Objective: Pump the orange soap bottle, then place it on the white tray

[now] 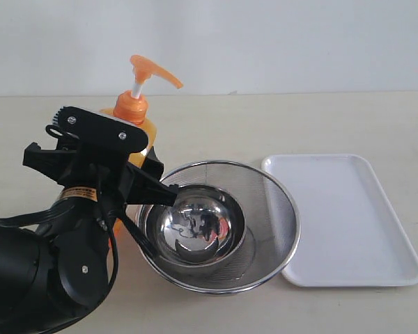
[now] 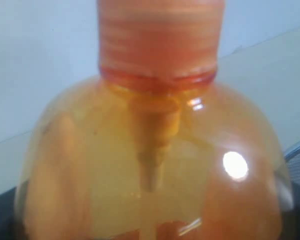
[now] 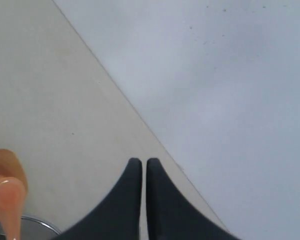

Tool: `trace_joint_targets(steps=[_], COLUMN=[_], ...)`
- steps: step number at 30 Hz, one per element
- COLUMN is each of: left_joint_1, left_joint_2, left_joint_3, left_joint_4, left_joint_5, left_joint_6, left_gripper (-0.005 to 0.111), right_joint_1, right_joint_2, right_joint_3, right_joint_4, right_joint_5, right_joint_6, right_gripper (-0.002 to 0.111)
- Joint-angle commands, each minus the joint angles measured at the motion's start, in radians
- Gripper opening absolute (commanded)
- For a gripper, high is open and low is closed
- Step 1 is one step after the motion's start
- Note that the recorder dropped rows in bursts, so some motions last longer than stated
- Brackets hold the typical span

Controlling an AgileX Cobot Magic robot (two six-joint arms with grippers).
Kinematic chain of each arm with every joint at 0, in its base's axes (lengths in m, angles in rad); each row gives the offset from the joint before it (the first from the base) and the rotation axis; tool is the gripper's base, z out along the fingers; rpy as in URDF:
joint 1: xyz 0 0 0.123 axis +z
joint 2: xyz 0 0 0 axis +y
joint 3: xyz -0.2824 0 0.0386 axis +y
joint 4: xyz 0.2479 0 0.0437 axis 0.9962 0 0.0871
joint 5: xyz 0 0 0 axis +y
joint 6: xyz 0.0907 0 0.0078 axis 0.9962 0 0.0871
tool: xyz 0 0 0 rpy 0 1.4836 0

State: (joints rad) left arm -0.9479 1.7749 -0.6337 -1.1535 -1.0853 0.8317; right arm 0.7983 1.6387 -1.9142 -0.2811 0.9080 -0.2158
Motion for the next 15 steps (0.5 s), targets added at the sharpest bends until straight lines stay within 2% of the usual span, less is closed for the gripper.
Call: trace_joint_targets(steps=[1,9,15], left_joint_1=[-0.006,-0.006,-0.006], left_joint_2=[-0.005,-0.005,-0.005], left_joint_3=[-0.007,-0.007,-0.007], left_joint_4=[0.011,0.011,0.011], left_joint_5=[-0.039,-0.047,-0.051], left_joint_6=[-0.002,-0.002,-0.002], left_gripper=[0.005,0.005,0.005], right_joint_1=[-0.001,-0.001,-0.001], right_joint_2=[-0.033,-0.081,-0.195], right_joint_3=[0.001,0.01,0.167], right_joint_4=[-0.102,-0.297,-0.374], right_joint_5=[0.03,0.197,0.187], right_joint_6=[0.079,0.216,0.324], right_gripper=[0.0,0.0,0.0])
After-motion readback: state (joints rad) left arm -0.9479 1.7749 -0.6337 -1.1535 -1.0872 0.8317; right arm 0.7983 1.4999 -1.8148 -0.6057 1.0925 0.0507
